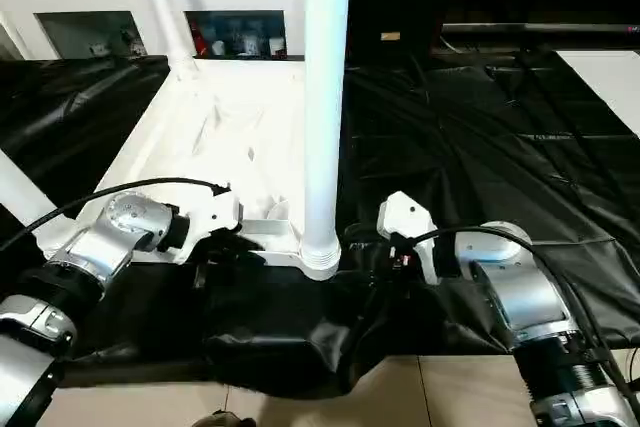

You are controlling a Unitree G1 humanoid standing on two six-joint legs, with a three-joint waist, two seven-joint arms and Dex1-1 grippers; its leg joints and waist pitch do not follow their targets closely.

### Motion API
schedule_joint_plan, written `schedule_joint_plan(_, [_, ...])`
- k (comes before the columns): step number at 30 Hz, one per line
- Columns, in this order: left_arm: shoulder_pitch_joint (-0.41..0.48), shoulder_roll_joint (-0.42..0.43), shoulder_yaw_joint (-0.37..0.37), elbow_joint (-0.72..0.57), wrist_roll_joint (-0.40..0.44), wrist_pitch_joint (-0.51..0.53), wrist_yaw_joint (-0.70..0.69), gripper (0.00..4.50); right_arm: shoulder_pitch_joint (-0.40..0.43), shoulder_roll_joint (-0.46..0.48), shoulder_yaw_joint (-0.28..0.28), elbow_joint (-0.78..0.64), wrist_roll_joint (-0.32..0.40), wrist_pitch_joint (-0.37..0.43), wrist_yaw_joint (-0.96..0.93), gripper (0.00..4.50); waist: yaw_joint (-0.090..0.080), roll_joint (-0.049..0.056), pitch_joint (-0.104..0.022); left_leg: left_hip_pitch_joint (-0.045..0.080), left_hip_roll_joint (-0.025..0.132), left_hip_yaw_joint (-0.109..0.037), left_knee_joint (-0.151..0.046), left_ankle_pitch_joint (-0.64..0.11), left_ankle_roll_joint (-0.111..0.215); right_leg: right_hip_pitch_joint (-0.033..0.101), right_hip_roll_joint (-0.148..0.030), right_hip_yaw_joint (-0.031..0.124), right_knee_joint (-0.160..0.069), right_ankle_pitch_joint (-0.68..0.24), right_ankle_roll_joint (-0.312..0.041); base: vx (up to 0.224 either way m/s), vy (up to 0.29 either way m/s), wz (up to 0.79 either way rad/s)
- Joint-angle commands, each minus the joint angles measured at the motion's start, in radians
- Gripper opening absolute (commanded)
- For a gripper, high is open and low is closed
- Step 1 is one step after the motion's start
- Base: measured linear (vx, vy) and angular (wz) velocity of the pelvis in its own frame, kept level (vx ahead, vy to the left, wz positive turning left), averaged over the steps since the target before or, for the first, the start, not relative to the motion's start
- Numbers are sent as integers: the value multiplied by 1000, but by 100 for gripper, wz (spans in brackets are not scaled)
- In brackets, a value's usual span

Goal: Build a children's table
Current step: Rotate table base, then rotate leg to tighten

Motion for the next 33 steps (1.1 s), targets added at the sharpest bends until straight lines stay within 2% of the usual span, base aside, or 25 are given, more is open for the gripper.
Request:
schedule_joint_plan(1, [-15,-1,7,8,11,6,4,20,2,-4,4,-19,8,4,0,373,4,-10,-74,24,40,-24,-65,-236,41,47,-57,36,-74,-122,-260,0,0,0])
schedule_joint_plan(5, [-6,-13,21,-4,16,80,60,2,1,12,-7,-15,6,-7,-37,373,-1,-12,-75,20,38,-23,-62,-211,55,50,-57,34,-70,-89,-269,0,0,0])
schedule_joint_plan(6, [-6,-13,21,-4,16,80,60,2,1,12,-7,-15,6,-7,-37,373,-2,-13,-74,20,38,-23,-63,-212,56,49,-57,34,-71,-95,-269,0,0,0])
schedule_joint_plan(10, [33,-19,77,-76,-23,188,124,2,-9,41,-23,7,1,-12,-98,373,-13,-12,-70,20,38,-26,-67,-241,43,50,-58,33,-78,-176,-255,0,0,0])
schedule_joint_plan(12, [57,-20,93,-120,-19,241,173,2,-21,60,-32,24,-9,-10,-143,373,-20,-13,-70,18,38,-28,-70,-240,41,51,-58,33,-77,-180,-251,0,0,0])
schedule_joint_plan(13, [73,-21,97,-147,-15,253,187,2,-28,68,-33,35,-17,-11,-162,373,-25,-22,-69,18,36,-25,-68,-239,42,49,-55,33,-81,-187,-247,0,0,0])
schedule_joint_plan(14, [85,-22,98,-164,-13,255,195,2,-29,73,-32,41,-20,-13,-170,373,-26,-17,-70,19,35,-25,-67,-235,44,48,-56,33,-81,-192,-247,0,0,0])
schedule_joint_plan(15, [92,-22,99,-175,-11,259,199,2,-30,75,-31,43,-22,-14,-175,373,-29,-22,-70,19,35,-24,-67,-231,46,49,-55,34,-82,-193,-245,0,0,0])
schedule_joint_plan(16, [92,-22,99,-175,-11,259,199,2,-30,75,-31,43,-22,-14,-175,373,-29,-20,-70,19,35,-25,-66,-228,47,48,-55,34,-81,-190,-244,0,0,0])
schedule_joint_plan(17, [114,-22,93,-210,1,273,221,2,-36,87,-31,50,-21,-5,-201,373,-30,-24,-70,18,35,-24,-66,-218,52,49,-55,34,-80,-182,-240,0,0,0])
schedule_joint_plan(21, [139,-20,87,-251,21,276,242,2,-43,98,-28,58,-21,-2,-218,373,-34,-20,-69,19,35,-24,-66,-215,58,46,-54,35,-81,-194,-234,0,0,0])
schedule_joint_plan(27, [159,-25,101,-309,-18,200,218,2,-45,101,-21,52,-10,-7,-208,373,-34,-21,-71,18,34,-23,-65,-204,63,46,-52,35,-80,-171,-231,0,0,0])
schedule_joint_plan(33, [149,-40,126,-300,-62,242,188,2,-55,104,-23,74,-6,-37,-203,373,-31,-22,-73,19,34,-21,-63,-187,68,45,-53,35,-76,-152,-240,0,0,0])
